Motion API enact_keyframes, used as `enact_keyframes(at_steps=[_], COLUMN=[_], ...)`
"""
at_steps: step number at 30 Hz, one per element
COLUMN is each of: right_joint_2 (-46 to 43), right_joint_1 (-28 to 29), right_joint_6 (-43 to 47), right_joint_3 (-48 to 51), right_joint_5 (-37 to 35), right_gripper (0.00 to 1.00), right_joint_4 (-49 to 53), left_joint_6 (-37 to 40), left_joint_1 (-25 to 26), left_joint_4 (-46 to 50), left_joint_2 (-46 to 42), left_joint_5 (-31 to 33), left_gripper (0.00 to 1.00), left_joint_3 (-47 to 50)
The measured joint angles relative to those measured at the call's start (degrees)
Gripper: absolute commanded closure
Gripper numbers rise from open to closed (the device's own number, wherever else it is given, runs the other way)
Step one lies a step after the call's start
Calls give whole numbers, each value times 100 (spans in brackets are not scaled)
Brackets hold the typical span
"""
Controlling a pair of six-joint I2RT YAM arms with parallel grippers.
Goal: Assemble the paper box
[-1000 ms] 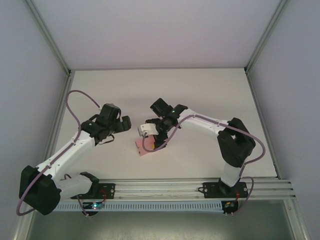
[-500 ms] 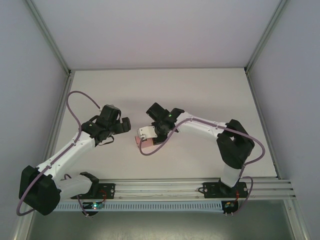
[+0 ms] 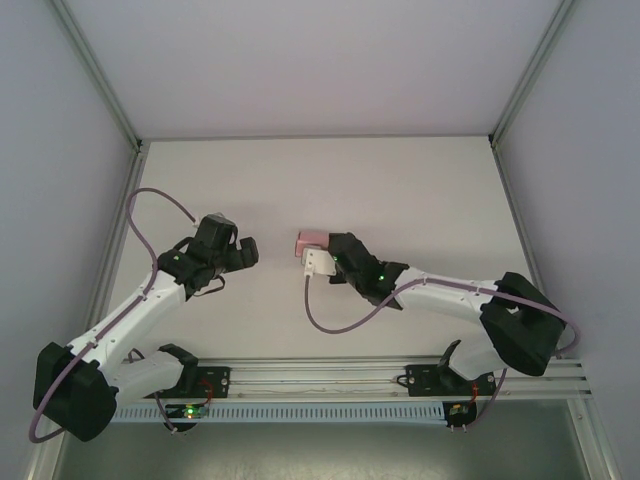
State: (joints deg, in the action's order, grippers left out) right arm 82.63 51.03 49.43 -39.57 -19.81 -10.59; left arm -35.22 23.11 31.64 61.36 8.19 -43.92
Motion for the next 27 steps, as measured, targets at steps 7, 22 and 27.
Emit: enact_keyframes(at_steps=[7,22,27], right_joint_2=[389,1209,1335], right_joint_1=[13,205,424], right_joint_6=[168,487,302], right_joint_3=[459,352,201], right_joint_5=[-98,-348,-330], right_gripper=[65,35,28], right_joint_4=[-1246,-1716,-1016], left_joint_6=[-17,-37,-37], left_joint_1=[0,0,0], left_joint_4=[-138,-535,-560], left_joint_2=[2,243,310], left_joint_5=[20,7,-28], left_gripper=[0,0,0], left_joint_3=[76,245,247])
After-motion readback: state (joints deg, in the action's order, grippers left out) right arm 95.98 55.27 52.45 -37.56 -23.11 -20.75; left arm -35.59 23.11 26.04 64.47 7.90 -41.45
